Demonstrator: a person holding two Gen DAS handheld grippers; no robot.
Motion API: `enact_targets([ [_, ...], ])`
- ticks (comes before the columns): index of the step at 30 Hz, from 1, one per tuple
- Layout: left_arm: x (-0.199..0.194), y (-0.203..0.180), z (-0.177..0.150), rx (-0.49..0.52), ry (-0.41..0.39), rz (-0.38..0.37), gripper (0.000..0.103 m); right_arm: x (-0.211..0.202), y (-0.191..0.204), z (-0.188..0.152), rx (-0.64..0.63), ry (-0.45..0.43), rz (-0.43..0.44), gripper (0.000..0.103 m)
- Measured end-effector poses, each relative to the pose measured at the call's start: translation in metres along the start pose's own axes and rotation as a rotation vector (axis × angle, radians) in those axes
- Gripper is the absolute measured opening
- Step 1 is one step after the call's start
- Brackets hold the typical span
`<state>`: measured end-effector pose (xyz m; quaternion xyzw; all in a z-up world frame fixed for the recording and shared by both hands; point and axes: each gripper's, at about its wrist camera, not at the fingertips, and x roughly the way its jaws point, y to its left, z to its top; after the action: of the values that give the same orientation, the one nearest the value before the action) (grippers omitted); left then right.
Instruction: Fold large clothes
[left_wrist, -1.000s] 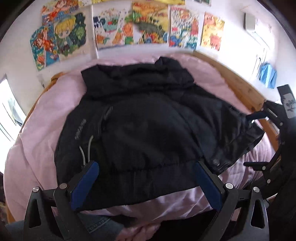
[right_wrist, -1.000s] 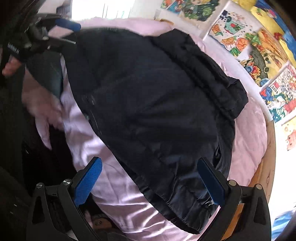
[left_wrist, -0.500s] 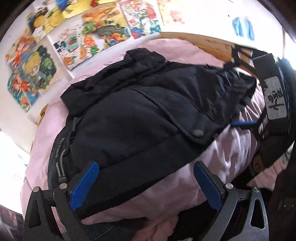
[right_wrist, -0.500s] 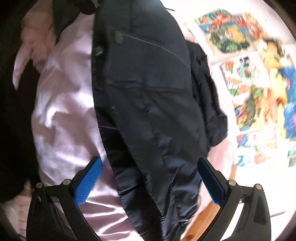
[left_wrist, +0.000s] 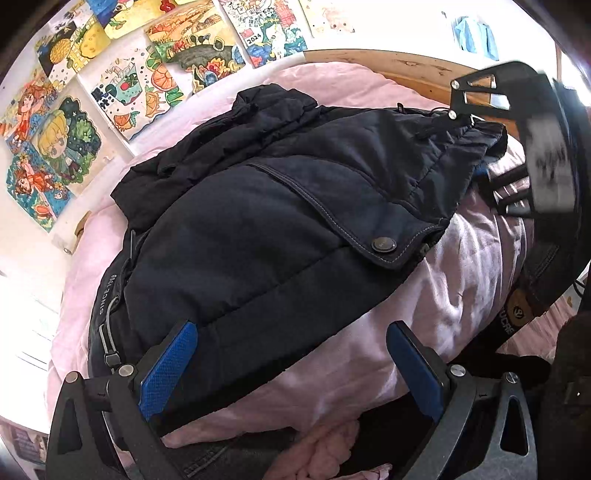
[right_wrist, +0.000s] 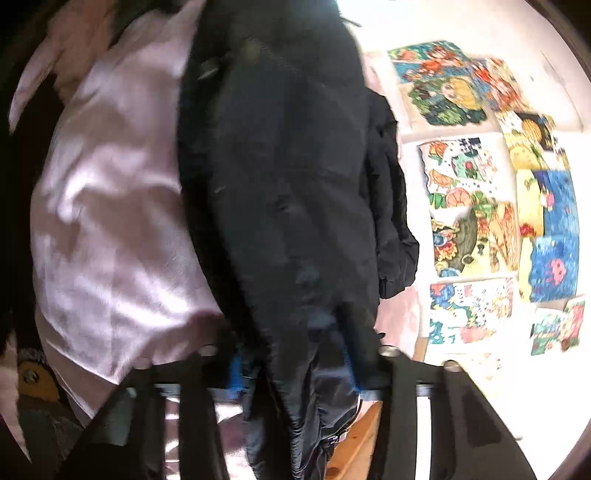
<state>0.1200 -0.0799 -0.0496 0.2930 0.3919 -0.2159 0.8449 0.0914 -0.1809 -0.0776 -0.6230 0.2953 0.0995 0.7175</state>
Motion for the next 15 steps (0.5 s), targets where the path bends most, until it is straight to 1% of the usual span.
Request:
enact_targets([
  [1, -0.001, -0.001, 0.000, 0.003, -0.004, -0.004, 0.103, 0.005, -0.011, -0.004, 0.024, -0.007, 0.013, 0.029],
  [4, -0.002, -0.003, 0.001, 0.015, -0.011, -0.002, 0.103, 0.008, -0.048, -0.012, 0.190, -0.027, 0.098, 0.021],
  [5, -0.001, -0.004, 0.000, 0.020, -0.009, 0.006, 0.103, 0.008, -0.063, -0.014, 0.274, -0.035, 0.140, 0.020],
  [8, 0.001, -0.005, 0.000, 0.022, -0.001, 0.031, 0.103, 0.010, -0.097, -0.026, 0.479, -0.062, 0.226, 0.018],
  [10, 0.004, -0.001, 0.000, 0.004, 0.012, 0.064, 0.103, 0.011, -0.111, -0.034, 0.578, -0.080, 0.263, 0.017],
  [12, 0.007, 0.005, 0.000, -0.031, 0.026, 0.101, 0.103, 0.011, -0.114, -0.039, 0.618, -0.088, 0.270, 0.017],
  [13, 0.008, 0.010, 0.000, -0.056, 0.034, 0.136, 0.103, 0.009, -0.110, -0.042, 0.626, -0.090, 0.268, 0.017],
  [14, 0.010, 0.015, 0.000, -0.079, 0.039, 0.191, 0.103, 0.010, -0.109, -0.044, 0.631, -0.091, 0.267, 0.017],
  [15, 0.010, 0.020, 0.000, -0.099, 0.040, 0.224, 0.103, 0.010, -0.108, -0.046, 0.636, -0.090, 0.266, 0.017],
])
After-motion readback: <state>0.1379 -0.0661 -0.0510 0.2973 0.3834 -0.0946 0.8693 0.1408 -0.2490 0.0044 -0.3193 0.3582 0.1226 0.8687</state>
